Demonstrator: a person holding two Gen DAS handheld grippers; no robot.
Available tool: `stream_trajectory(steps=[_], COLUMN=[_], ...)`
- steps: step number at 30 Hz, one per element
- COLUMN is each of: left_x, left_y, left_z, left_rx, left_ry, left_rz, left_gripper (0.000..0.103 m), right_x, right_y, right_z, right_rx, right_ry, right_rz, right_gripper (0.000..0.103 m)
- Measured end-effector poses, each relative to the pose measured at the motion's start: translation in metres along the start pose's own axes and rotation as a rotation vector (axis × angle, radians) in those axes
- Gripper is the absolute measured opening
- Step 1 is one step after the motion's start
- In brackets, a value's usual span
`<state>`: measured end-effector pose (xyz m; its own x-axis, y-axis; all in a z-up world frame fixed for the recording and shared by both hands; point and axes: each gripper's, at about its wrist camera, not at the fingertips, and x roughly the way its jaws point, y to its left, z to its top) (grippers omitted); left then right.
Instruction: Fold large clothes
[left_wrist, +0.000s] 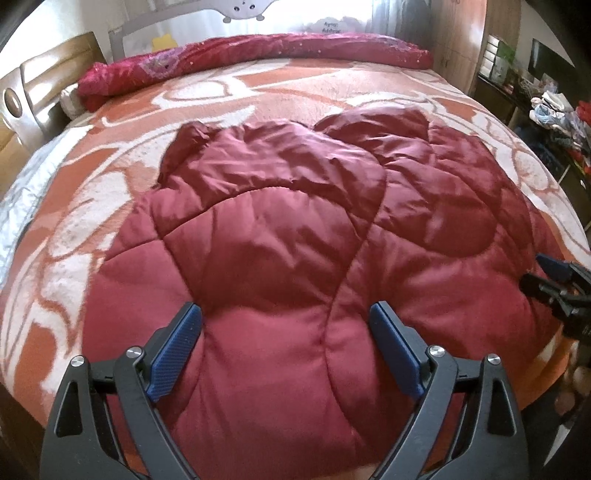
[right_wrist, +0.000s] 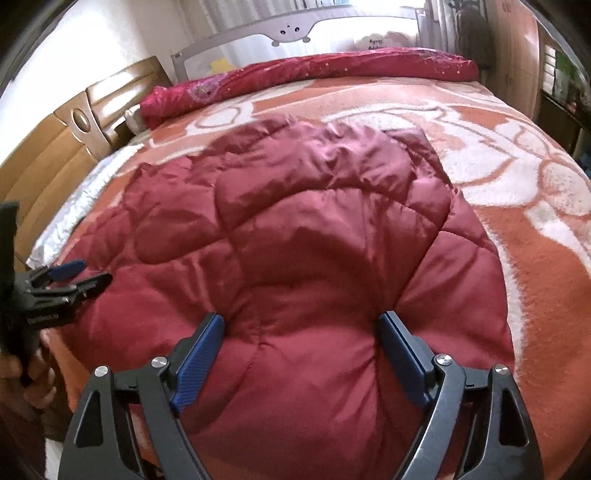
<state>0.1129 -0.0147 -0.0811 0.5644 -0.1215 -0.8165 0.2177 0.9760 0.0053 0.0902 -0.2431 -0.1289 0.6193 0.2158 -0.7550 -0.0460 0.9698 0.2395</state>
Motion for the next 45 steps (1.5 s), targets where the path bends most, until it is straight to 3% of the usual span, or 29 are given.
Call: stream_trajectory(steps=[11,25,34,45], left_x=[-0.040,-0.055,-0.097,-0.107], left_y=[0.000,-0.026,-0.034,-0.035], left_z=[-0.042,-0.087,-0.065,-0.045], left_rx=[0.011,0.105,0.141,0.106], left_ry=[-0.013,0.066,-0.017,-0.037], left_rz=[0.029,0.078,0.154,0.120], left_gripper=[0.093,0.093,0.098,0.099], right_x=[-0.061,-0.076,-0.105,-0.112], right_y=[0.031,0.055,0.076,0.076], right_z=[-0.025,-0.084,-0.071,-0.042], right_rx=[-0.101,-0.198,-0.304,-0.280], right_ry=[-0.056,0.073,0.049,0.027], right_rz=[0.098,0.130,0.098,0.116], right_gripper=[0.087,0.098,0.100,0.101])
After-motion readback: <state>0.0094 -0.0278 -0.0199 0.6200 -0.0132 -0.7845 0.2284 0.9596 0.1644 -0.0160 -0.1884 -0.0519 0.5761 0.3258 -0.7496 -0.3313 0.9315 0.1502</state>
